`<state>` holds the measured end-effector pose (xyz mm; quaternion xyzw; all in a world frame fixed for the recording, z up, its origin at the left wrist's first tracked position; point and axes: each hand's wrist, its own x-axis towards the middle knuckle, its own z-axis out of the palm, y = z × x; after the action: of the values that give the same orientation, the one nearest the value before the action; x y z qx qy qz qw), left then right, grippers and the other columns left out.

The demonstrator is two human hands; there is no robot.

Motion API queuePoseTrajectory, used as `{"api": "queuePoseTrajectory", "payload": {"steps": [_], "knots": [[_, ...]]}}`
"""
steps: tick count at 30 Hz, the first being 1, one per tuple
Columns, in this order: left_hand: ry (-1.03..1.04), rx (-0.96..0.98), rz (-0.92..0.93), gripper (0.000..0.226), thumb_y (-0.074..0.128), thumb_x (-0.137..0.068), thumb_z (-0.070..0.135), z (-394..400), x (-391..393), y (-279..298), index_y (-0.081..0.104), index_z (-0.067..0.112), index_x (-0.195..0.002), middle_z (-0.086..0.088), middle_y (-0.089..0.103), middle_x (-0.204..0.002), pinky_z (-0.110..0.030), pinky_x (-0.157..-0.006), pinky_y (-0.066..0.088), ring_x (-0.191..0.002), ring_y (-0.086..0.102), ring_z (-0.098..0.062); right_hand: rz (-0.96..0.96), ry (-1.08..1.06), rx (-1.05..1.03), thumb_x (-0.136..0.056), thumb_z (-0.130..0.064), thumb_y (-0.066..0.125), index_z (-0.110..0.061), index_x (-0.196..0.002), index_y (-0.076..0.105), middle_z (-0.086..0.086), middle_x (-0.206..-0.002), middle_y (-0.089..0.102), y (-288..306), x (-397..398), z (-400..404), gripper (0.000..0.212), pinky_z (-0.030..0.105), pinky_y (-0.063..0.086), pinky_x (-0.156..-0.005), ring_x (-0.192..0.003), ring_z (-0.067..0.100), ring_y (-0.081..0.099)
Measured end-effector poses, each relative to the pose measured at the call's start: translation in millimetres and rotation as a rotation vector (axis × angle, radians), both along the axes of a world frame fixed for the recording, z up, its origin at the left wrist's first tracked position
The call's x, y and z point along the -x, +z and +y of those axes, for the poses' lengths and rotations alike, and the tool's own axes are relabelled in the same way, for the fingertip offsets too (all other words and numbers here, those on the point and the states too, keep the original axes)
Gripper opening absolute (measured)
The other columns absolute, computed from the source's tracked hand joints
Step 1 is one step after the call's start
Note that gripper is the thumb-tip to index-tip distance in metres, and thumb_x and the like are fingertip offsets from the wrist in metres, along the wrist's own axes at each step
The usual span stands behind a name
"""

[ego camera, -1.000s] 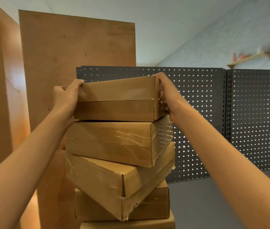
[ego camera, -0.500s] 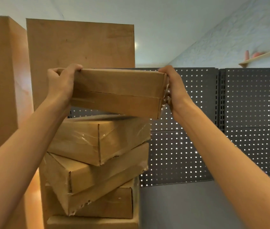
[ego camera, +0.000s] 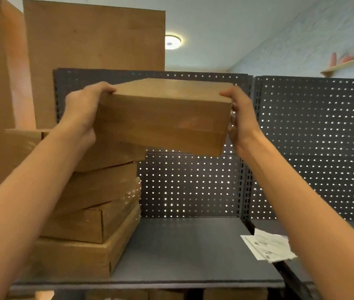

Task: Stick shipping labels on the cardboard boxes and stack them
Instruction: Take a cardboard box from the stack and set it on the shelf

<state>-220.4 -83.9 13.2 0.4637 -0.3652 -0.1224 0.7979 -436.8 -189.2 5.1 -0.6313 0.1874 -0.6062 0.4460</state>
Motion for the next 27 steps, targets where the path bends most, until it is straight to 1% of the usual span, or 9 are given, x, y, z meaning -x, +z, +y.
{"api": "queuePoseTrajectory", "payload": {"steps": [3,5,7,11,16,18,22,24,27], "knots": [[-0.054,-0.124,-0.001,0.047,0.069,-0.076,0.037,-8.5,17.7,-14.5,0.048,0.022,-0.115,0.007,0.048,-0.093,-0.030,-0.073,0.042,-0.086,0.045,-0.010,0.010,0.020,-0.046,-0.066,-0.046,0.054,-0.020,-0.081,0.049,-0.012,-0.064,0.051,-14.7,24.4,-7.0,0.030,0.017,0.038,-0.045,-0.056,0.004,0.047],[-0.128,-0.180,0.010,0.038,0.066,-0.080,0.034,-11.5,29.6,-27.7,0.047,0.023,-0.112,0.006,0.048,-0.093,-0.028,-0.065,0.041,-0.084,0.046,-0.010,0.028,0.054,-0.110,-0.073,-0.045,0.052,-0.017,-0.088,0.052,-0.006,-0.074,0.053,-25.8,39.8,-9.0,0.032,0.024,0.042,-0.058,-0.066,0.012,0.051],[-0.174,-0.260,0.006,0.043,0.069,-0.078,0.036,-16.4,35.6,-41.8,0.049,0.023,-0.113,0.004,0.051,-0.100,-0.033,-0.073,0.045,-0.091,0.048,-0.014,0.026,0.104,-0.184,-0.082,-0.040,0.050,-0.016,-0.089,0.056,-0.001,-0.076,0.057,-39.5,52.0,-9.7,0.026,0.029,0.044,-0.063,-0.068,0.016,0.053],[-0.243,-0.395,0.001,0.019,0.070,-0.076,0.034,-25.5,40.6,-71.8,0.059,0.025,-0.089,0.002,0.053,-0.098,-0.035,-0.074,0.042,-0.090,0.048,-0.016,0.015,0.094,-0.278,-0.087,-0.034,0.046,-0.018,-0.081,0.053,-0.002,-0.069,0.058,-70.2,68.1,-9.1,0.019,0.023,0.045,-0.054,-0.057,0.012,0.054],[-0.323,-0.473,0.048,0.016,0.071,-0.076,0.030,-33.3,46.9,-115.3,0.067,0.023,-0.090,0.002,0.061,-0.095,-0.030,-0.066,0.040,-0.082,0.053,-0.015,0.006,0.118,-0.355,-0.088,-0.028,0.044,-0.013,-0.091,0.049,-0.004,-0.068,0.059,-113.8,81.1,-11.1,0.016,0.018,0.045,-0.046,-0.049,0.008,0.056],[-0.338,-0.482,0.048,0.028,0.071,-0.077,0.029,-37.2,50.2,-133.4,0.064,0.022,-0.102,0.004,0.062,-0.097,-0.027,-0.062,0.038,-0.082,0.052,-0.012,0.012,0.151,-0.367,-0.085,-0.028,0.046,-0.013,-0.094,0.051,-0.005,-0.066,0.061,-131.1,83.2,-13.0,0.018,0.018,0.046,-0.047,-0.050,0.008,0.057],[-0.404,-0.482,0.067,0.030,0.069,-0.080,0.022,-41.6,51.3,-166.0,0.057,0.024,-0.107,0.006,0.062,-0.095,-0.025,-0.063,0.040,-0.080,0.054,-0.009,0.037,0.132,-0.385,-0.074,-0.033,0.051,-0.016,-0.109,0.057,-0.003,-0.084,0.063,-164.6,85.4,-16.6,0.039,0.023,0.048,-0.055,-0.061,0.008,0.061],[-0.425,-0.514,0.060,0.043,0.072,-0.076,0.025,-44.8,46.2,-181.8,0.055,0.020,-0.115,0.002,0.064,-0.102,-0.029,-0.067,0.043,-0.089,0.057,-0.014,0.066,0.120,-0.419,-0.076,-0.037,0.055,-0.018,-0.132,0.049,0.001,-0.105,0.064,-179.9,87.4,-18.5,0.060,0.026,0.051,-0.061,-0.075,0.011,0.064],[-0.474,-0.553,0.053,0.059,0.078,-0.067,0.029,-49.5,42.3,-202.7,0.058,0.020,-0.122,-0.003,0.067,-0.112,-0.029,-0.064,0.046,-0.094,0.063,-0.019,0.107,0.098,-0.462,-0.071,-0.040,0.062,-0.025,-0.143,0.036,0.003,-0.131,0.055,-201.2,91.4,-23.3,0.078,0.027,0.049,-0.068,-0.092,0.015,0.061]]}}
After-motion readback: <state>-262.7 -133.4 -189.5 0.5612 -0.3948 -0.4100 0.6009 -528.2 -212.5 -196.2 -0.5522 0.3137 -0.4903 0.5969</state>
